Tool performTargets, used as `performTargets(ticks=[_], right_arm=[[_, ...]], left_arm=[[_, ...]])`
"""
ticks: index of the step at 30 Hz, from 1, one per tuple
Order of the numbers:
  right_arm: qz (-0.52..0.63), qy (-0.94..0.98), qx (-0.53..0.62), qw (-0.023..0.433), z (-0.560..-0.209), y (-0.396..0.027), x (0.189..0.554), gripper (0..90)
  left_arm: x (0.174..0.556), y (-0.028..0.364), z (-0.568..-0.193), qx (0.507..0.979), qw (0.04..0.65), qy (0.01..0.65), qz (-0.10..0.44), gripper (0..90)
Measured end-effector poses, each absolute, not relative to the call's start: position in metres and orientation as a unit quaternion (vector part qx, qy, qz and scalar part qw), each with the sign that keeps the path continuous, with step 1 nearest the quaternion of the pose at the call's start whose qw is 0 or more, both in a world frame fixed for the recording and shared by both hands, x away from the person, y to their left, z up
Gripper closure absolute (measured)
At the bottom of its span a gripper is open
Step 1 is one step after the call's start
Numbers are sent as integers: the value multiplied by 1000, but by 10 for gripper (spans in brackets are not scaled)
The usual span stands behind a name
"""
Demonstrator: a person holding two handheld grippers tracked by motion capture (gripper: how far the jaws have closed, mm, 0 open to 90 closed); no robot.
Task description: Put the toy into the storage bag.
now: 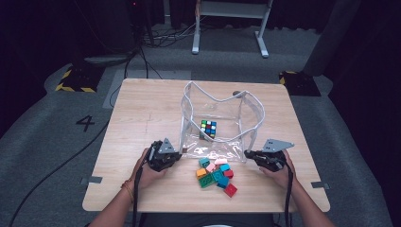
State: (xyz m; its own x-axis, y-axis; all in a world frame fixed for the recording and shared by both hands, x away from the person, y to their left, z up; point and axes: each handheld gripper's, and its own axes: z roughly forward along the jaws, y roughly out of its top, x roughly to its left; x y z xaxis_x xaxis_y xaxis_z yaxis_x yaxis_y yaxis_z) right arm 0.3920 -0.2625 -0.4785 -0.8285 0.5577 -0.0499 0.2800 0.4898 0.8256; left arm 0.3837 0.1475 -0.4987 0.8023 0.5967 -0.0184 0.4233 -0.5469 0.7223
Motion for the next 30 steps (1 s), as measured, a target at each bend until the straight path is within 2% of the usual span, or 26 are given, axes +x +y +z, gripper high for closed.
performTargets(ticks=[6,8,11,13,15,17,20,21,26,30], right_arm=[[444,851,238,150,-479,-266,384,857],[444,852,241,140,-479,-266,382,767],[441,851,250,136,-480,-269,377,682],[438,852,261,123,-481,-271,372,619],[437,852,266,114,-484,-275,366,566],[430,857,266,102,-489,-277,357,499],[428,860,262,92,-495,-276,344,448],[430,863,254,82,-496,-275,338,436],[434,872,219,63,-497,-266,324,395],[441,873,203,51,-495,-263,319,383]], left_arm=[[374,149,-498,877,373,282,110,863],[372,151,-499,877,372,284,106,857],[367,157,-500,873,377,292,100,786],[364,163,-500,869,377,304,102,694],[360,168,-500,869,383,302,87,646],[355,173,-501,864,382,317,89,497],[343,172,-502,865,359,328,121,321],[341,173,-502,864,358,335,117,281],[332,179,-502,860,347,353,124,178],[331,181,-503,862,346,350,122,154]])
